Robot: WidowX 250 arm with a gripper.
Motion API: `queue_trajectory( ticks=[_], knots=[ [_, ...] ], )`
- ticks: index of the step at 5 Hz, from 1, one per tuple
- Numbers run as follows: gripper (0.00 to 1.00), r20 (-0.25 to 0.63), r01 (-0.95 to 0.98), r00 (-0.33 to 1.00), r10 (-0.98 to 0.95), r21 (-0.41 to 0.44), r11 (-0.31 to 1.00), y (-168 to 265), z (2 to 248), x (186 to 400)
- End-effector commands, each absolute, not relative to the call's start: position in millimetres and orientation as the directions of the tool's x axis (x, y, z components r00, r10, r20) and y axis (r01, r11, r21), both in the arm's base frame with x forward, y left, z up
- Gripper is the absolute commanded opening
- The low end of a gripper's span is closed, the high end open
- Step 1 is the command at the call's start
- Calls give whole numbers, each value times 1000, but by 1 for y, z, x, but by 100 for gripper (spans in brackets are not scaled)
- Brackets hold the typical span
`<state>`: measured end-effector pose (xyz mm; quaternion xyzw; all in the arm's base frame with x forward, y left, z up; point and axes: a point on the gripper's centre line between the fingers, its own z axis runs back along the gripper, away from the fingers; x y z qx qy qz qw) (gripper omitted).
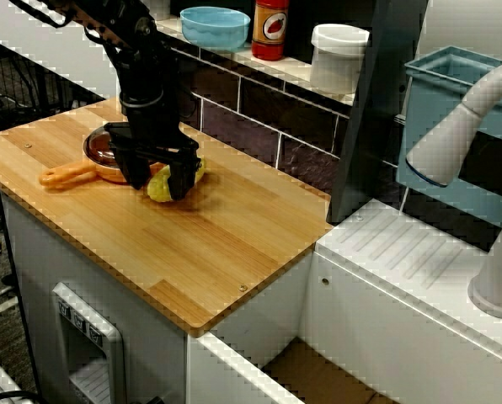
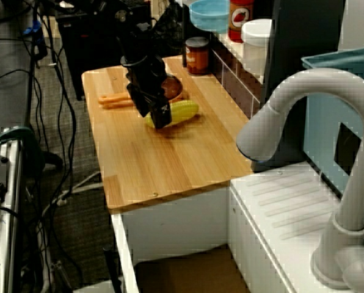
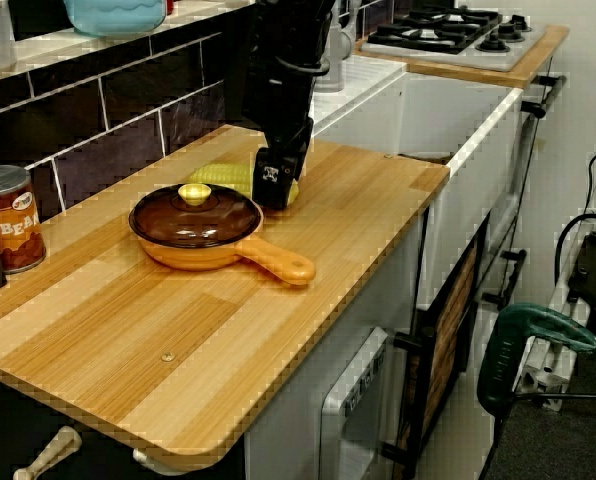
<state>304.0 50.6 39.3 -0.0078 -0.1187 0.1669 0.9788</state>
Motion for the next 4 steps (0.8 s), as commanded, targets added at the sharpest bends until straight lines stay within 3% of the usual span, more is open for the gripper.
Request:
queue_trajectory(
  ticks=[1, 2, 4],
  knots=[
    [89, 278, -330, 901, 333, -58, 942, 57, 47, 307],
    [0, 278, -336, 897, 344, -79, 939, 62, 52, 307],
    [0, 264, -311, 905, 335, -128, 942, 70, 70, 299]
  ],
)
